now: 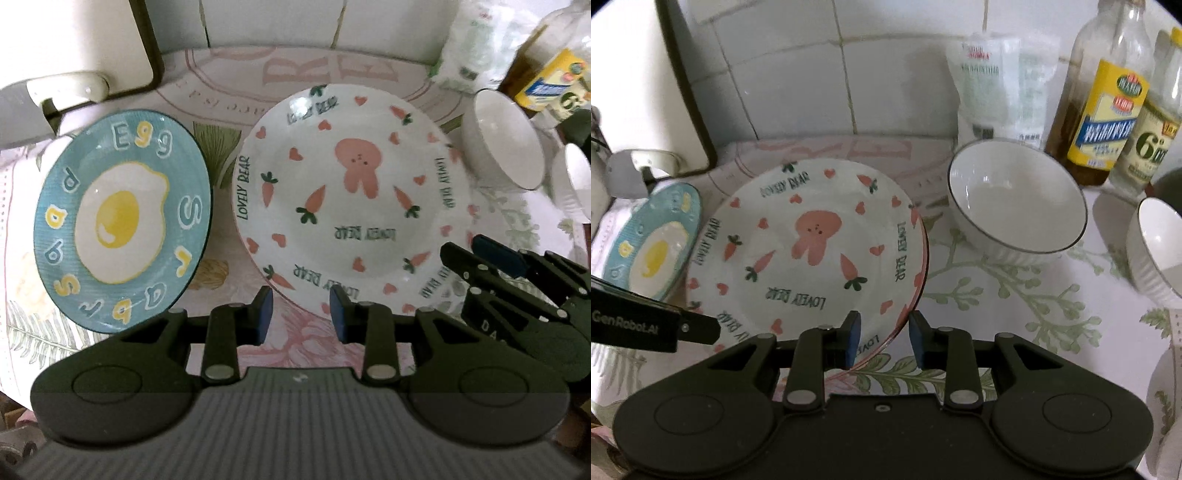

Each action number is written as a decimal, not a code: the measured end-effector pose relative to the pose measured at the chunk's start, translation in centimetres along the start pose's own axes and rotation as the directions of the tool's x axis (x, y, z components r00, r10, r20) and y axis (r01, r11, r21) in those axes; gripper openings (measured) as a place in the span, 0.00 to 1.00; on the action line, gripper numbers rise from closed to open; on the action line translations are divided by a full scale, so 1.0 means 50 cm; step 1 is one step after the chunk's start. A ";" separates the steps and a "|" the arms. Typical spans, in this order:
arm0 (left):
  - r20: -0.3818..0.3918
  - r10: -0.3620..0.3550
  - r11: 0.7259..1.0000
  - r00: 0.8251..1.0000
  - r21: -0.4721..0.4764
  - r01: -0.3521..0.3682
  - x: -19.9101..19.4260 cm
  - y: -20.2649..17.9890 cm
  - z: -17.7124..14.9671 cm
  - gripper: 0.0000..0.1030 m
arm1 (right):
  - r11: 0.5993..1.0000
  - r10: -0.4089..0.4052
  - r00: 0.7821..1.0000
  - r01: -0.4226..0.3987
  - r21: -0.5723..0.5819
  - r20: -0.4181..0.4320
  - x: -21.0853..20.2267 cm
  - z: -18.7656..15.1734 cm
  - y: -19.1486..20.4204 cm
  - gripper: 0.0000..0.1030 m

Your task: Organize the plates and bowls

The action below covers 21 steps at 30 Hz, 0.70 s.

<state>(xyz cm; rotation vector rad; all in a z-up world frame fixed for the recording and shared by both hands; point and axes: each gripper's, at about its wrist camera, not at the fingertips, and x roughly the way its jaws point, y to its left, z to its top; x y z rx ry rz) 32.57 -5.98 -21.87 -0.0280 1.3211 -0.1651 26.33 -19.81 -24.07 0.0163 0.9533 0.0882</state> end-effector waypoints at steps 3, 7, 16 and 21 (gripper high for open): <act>0.035 0.007 1.000 0.999 0.022 -0.008 -0.037 -0.005 -0.016 0.31 | 0.999 0.042 0.998 -0.041 -0.023 0.039 -0.046 0.001 -0.001 0.33; 0.082 0.003 0.999 0.997 0.046 -0.007 -0.094 -0.009 -0.042 0.33 | 0.994 0.093 0.993 -0.087 -0.071 0.074 -0.111 0.003 0.004 0.34; 0.174 0.021 0.998 0.985 0.057 -0.031 -0.231 -0.008 -0.103 0.36 | 0.969 0.193 0.972 -0.168 -0.180 0.134 -0.248 0.002 0.023 0.46; 0.219 0.044 0.998 0.975 0.029 -0.052 -0.298 0.010 -0.147 0.40 | 0.952 0.256 0.955 -0.222 -0.213 0.150 -0.301 0.004 0.030 0.48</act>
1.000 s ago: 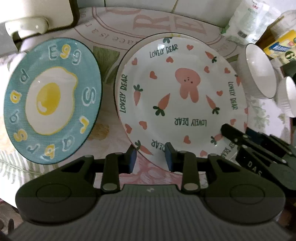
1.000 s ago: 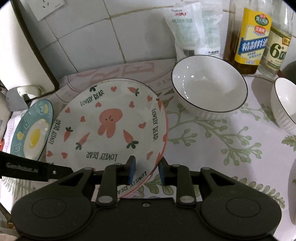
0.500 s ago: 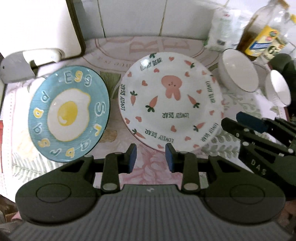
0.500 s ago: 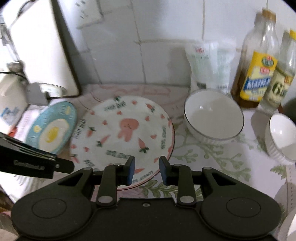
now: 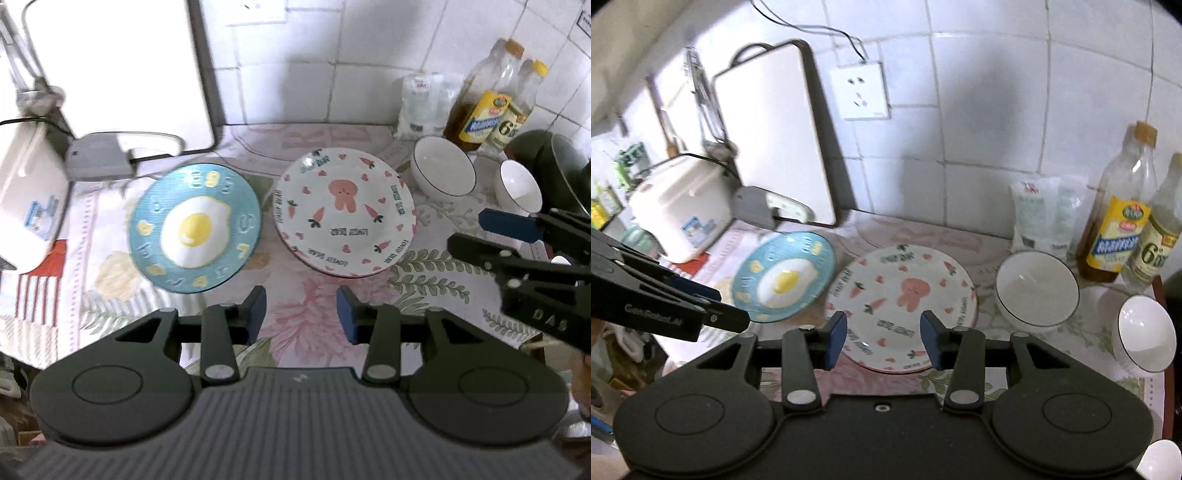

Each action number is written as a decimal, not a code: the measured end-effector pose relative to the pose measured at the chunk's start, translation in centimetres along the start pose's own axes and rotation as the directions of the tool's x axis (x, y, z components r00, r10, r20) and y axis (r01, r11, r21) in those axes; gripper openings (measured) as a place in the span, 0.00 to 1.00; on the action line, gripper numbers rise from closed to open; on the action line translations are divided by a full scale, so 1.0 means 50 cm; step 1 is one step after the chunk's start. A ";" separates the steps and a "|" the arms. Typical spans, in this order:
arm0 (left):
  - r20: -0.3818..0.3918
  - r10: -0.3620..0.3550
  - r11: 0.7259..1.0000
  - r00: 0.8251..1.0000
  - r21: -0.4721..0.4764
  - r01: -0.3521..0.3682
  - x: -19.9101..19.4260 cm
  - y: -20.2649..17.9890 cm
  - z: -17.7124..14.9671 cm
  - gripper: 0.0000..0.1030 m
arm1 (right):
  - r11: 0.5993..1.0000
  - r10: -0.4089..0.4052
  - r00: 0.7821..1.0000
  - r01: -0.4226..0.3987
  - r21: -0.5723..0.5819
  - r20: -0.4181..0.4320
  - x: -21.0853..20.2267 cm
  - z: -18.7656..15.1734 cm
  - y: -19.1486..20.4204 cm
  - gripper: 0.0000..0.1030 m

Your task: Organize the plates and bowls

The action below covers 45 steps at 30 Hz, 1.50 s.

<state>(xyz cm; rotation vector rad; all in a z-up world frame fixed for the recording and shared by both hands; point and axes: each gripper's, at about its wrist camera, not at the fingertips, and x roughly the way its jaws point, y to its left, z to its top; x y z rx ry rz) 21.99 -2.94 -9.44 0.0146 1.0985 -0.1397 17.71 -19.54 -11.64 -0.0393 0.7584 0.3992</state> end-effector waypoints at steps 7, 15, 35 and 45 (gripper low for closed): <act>0.032 0.041 0.996 0.999 -0.076 -0.039 -0.064 0.061 -0.046 0.40 | 0.996 0.087 0.996 -0.086 -0.016 0.016 -0.036 0.019 0.040 0.48; 0.078 0.038 0.993 0.996 -0.119 -0.029 -0.102 0.172 -0.091 0.43 | 0.993 0.112 0.993 -0.111 -0.040 0.023 -0.029 0.041 0.123 0.48; 0.103 -0.071 0.996 0.992 -0.049 0.076 0.049 0.428 -0.055 0.43 | 0.986 0.071 0.997 -0.069 0.149 -0.005 0.215 0.035 0.243 0.49; 0.084 -0.099 0.989 0.992 -0.102 0.107 0.207 0.471 -0.018 0.43 | 0.973 0.047 0.992 -0.020 0.230 -0.114 0.362 -0.016 0.201 0.49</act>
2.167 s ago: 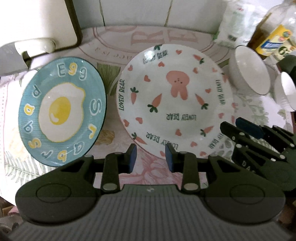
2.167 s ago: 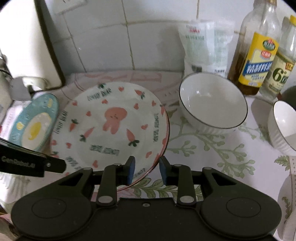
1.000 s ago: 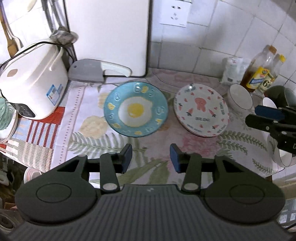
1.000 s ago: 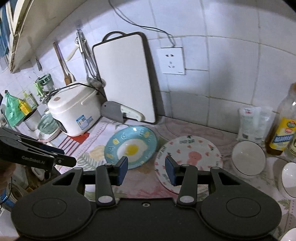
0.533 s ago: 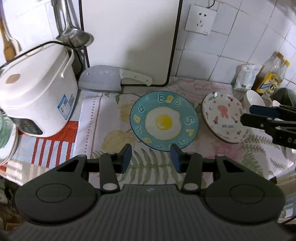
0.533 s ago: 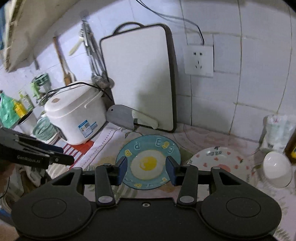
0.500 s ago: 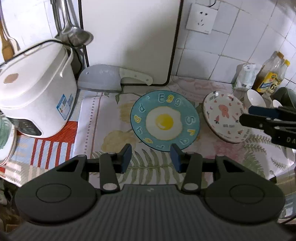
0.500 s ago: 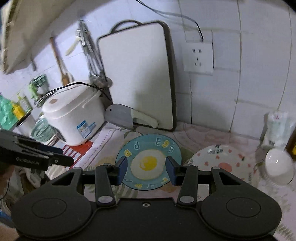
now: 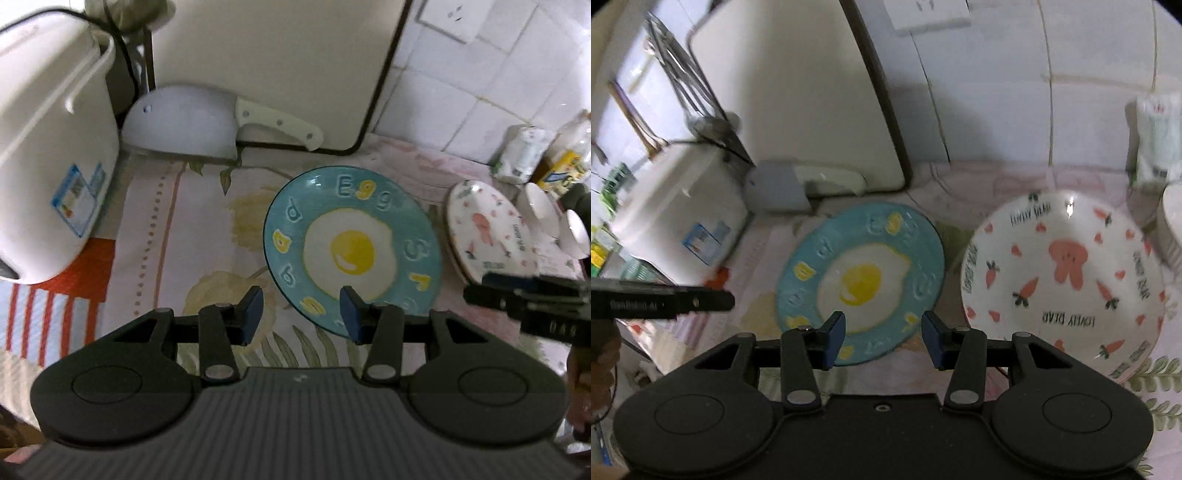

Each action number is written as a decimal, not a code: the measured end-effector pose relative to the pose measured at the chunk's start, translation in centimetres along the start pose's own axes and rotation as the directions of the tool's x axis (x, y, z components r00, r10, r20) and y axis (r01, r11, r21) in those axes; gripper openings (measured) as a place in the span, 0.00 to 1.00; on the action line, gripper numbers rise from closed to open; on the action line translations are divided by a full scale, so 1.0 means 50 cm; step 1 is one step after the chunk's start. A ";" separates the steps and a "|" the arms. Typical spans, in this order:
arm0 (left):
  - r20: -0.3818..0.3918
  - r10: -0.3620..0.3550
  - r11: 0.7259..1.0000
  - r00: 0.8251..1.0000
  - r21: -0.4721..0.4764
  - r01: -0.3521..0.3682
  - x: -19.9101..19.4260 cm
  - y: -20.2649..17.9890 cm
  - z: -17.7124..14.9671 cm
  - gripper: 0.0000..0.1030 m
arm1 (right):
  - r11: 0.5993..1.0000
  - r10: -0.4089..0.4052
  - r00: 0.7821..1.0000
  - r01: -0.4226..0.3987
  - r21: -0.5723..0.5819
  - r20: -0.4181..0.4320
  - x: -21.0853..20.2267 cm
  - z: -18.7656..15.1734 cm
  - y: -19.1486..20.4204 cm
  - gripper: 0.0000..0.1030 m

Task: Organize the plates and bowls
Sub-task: 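Grasp the blue egg plate rim with the right gripper and lift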

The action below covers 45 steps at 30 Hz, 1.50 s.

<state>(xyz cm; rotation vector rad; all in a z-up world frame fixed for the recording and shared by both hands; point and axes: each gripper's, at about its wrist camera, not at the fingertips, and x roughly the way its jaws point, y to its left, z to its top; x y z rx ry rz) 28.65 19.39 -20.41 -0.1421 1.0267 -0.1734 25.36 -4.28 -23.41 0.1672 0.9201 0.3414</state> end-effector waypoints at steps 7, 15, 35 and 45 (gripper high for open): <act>-0.017 0.009 1.000 1.000 -0.014 -0.009 0.116 0.033 0.010 0.41 | 0.998 -0.013 1.000 0.014 0.054 -0.025 0.078 -0.028 -0.008 0.49; -0.032 0.003 0.999 0.999 0.041 -0.001 0.188 0.027 0.035 0.28 | 0.998 -0.013 0.990 0.004 0.068 0.138 0.103 -0.050 -0.010 0.50; -0.001 0.019 1.000 1.000 -0.023 -0.019 0.188 0.029 0.031 0.26 | 0.977 -0.025 0.980 -0.018 0.214 0.199 0.135 -0.077 -0.035 0.21; -0.014 0.100 0.995 0.995 0.006 -0.100 0.138 0.008 0.010 0.26 | 0.980 0.017 0.997 -0.033 0.199 0.081 0.095 -0.063 -0.010 0.20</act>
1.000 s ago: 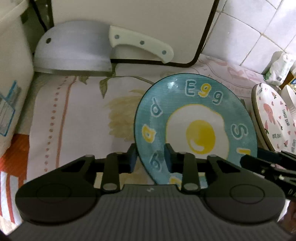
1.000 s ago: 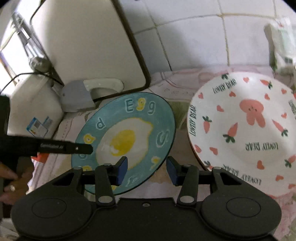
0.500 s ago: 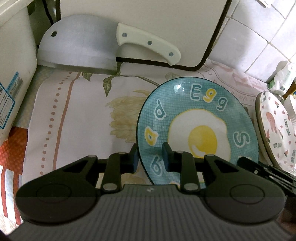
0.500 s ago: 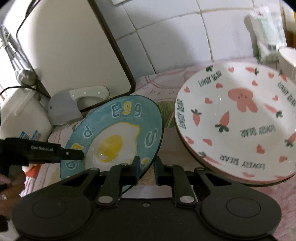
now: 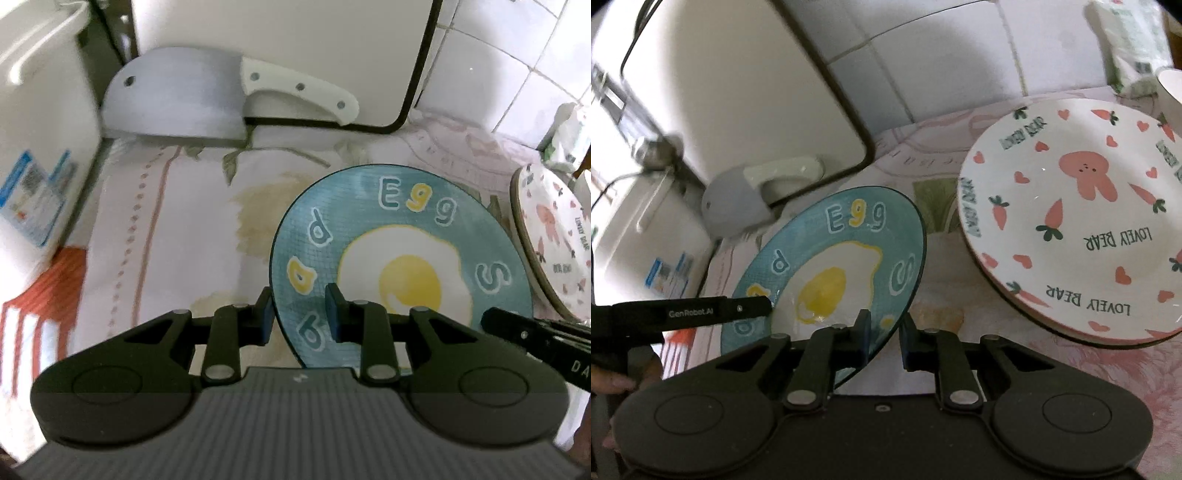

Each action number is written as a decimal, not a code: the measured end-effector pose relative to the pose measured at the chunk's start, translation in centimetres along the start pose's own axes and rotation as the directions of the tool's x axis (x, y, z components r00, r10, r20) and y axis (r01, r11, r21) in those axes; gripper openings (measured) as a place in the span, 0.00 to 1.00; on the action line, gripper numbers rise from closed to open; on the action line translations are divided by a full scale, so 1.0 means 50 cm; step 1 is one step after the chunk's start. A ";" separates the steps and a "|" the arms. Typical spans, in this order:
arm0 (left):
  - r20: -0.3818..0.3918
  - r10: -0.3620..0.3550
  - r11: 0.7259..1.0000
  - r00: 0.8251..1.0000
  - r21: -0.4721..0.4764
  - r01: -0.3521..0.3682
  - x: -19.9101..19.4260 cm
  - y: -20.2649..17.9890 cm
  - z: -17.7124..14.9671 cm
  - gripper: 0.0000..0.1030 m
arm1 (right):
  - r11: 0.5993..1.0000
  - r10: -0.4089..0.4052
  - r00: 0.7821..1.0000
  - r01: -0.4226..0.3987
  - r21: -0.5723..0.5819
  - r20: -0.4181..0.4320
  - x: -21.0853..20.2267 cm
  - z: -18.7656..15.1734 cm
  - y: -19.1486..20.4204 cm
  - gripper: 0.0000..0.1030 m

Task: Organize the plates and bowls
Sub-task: 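Grasp the blue egg plate rim with the right gripper and lift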

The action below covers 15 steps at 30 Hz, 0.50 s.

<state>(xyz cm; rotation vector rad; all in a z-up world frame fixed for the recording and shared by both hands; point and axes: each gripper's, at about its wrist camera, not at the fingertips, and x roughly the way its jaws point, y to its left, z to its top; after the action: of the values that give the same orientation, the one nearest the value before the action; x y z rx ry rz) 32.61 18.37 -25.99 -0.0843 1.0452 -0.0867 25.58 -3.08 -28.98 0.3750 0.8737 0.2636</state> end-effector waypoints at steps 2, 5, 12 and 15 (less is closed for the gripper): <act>0.018 0.021 1.000 1.000 0.001 -0.021 -0.020 -0.005 -0.014 0.26 | 0.999 0.025 1.000 -0.025 -0.021 -0.004 -0.011 -0.010 0.001 0.20; 0.025 0.034 0.999 0.999 -0.006 -0.034 -0.050 -0.008 -0.026 0.26 | 0.999 0.041 0.999 -0.041 -0.035 -0.006 -0.032 -0.014 0.008 0.20; 0.097 0.054 0.998 0.994 0.035 -0.058 -0.153 -0.037 -0.041 0.26 | 0.996 0.081 0.997 -0.081 -0.041 0.010 -0.120 0.001 0.029 0.20; 0.120 0.039 0.999 0.992 0.024 -0.042 -0.197 -0.049 -0.041 0.26 | 0.995 0.071 0.997 -0.069 -0.073 0.021 -0.169 0.013 0.049 0.21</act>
<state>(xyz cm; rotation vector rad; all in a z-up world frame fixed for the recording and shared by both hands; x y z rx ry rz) 25.85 16.98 -18.30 -0.0434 0.9251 -0.0582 20.71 -4.16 -21.72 0.3409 0.8267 0.3540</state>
